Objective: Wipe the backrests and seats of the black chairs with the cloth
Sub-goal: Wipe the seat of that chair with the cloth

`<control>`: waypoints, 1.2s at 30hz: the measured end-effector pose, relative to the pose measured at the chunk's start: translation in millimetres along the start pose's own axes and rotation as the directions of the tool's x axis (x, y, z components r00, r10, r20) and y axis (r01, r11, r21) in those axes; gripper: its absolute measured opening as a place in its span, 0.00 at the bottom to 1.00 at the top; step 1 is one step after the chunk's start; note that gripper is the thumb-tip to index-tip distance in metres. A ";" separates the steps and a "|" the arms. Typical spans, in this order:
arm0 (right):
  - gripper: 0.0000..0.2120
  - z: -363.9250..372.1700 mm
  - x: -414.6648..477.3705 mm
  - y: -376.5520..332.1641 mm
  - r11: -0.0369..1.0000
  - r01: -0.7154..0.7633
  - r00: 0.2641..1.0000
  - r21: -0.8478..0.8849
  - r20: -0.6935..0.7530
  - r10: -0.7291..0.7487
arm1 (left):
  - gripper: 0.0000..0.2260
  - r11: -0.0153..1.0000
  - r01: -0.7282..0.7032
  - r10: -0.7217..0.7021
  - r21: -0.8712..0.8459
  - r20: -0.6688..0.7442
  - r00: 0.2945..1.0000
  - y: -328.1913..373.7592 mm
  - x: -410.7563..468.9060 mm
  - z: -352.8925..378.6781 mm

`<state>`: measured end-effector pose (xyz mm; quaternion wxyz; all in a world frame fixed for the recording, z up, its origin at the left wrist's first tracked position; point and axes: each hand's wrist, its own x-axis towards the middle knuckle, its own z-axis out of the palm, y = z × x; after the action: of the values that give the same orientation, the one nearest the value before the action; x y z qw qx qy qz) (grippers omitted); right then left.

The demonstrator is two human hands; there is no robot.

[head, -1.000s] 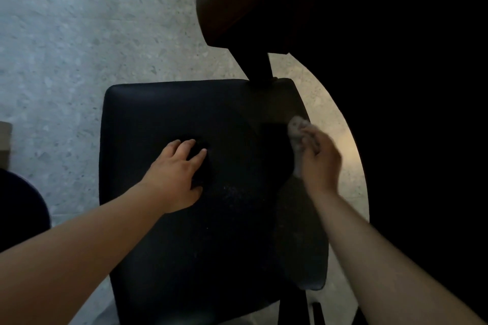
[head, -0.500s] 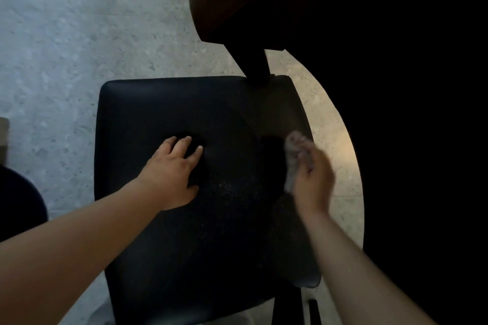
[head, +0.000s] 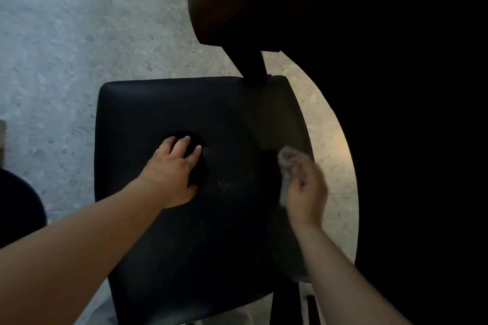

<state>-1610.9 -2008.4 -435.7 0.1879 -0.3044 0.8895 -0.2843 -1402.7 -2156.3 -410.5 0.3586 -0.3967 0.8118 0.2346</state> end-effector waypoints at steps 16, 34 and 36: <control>0.12 -2.8 -23.1 8.0 0.996 -0.059 0.997 -0.074 -0.052 0.055 | 0.41 1.000 -0.014 0.014 -0.012 0.012 1.000 -3.5 2.4 2.1; 0.12 -13.4 12.4 -4.9 0.984 0.129 0.988 -0.124 0.096 -0.117 | 0.43 0.991 -0.129 0.127 -0.030 -0.065 0.990 -18.7 -11.6 5.6; 0.12 -3.1 23.7 -7.5 0.987 0.094 0.995 -0.131 0.046 -0.089 | 0.44 0.987 -0.158 0.153 -0.040 -0.101 0.983 -26.8 -17.5 11.6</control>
<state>-1626.9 -2027.4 -432.4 0.1717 -0.3626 0.8876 -0.2263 -1368.9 -2155.6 -406.9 0.2894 -0.3515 0.8510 0.2616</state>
